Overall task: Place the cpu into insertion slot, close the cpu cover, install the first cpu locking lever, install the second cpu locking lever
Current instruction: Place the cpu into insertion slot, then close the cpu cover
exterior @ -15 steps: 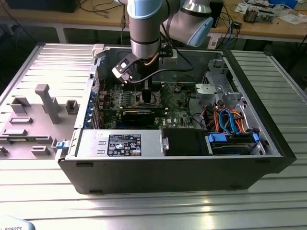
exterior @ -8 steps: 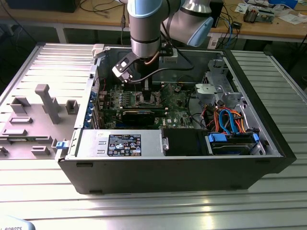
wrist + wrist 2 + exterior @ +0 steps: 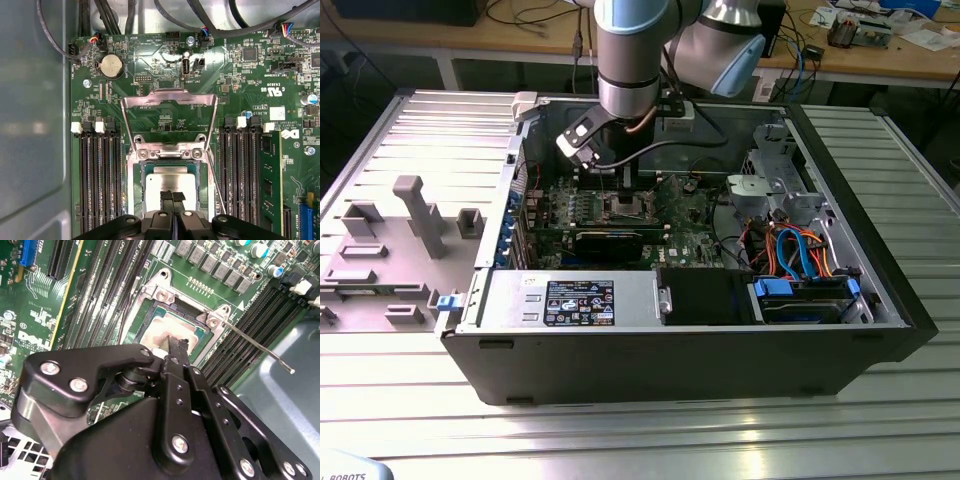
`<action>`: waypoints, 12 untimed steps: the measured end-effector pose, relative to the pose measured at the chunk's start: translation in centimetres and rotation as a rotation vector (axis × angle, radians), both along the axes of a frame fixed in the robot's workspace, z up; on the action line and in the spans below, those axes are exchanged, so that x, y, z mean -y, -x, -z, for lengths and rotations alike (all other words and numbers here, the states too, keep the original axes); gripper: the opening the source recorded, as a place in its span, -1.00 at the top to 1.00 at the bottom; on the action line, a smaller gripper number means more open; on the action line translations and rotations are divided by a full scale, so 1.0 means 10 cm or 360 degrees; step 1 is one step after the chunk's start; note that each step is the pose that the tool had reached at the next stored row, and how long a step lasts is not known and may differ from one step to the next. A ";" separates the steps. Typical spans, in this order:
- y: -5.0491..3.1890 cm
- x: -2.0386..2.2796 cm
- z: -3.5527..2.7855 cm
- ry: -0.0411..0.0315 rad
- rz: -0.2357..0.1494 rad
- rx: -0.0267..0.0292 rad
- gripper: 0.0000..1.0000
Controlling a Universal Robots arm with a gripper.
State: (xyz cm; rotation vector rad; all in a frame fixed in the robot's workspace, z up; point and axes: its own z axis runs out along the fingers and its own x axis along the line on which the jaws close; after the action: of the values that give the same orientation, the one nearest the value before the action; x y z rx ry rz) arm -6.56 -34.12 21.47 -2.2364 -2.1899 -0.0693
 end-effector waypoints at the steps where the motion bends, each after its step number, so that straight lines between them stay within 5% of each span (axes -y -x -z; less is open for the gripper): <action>1: 0.000 0.000 0.000 0.0000 0.0000 -0.00010 0.79; 12: 0.000 0.000 0.000 0.0000 0.0000 -0.00077 0.79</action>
State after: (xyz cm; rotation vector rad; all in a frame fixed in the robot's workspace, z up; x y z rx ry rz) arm -6.55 -34.12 21.47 -2.2341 -2.1876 -0.0637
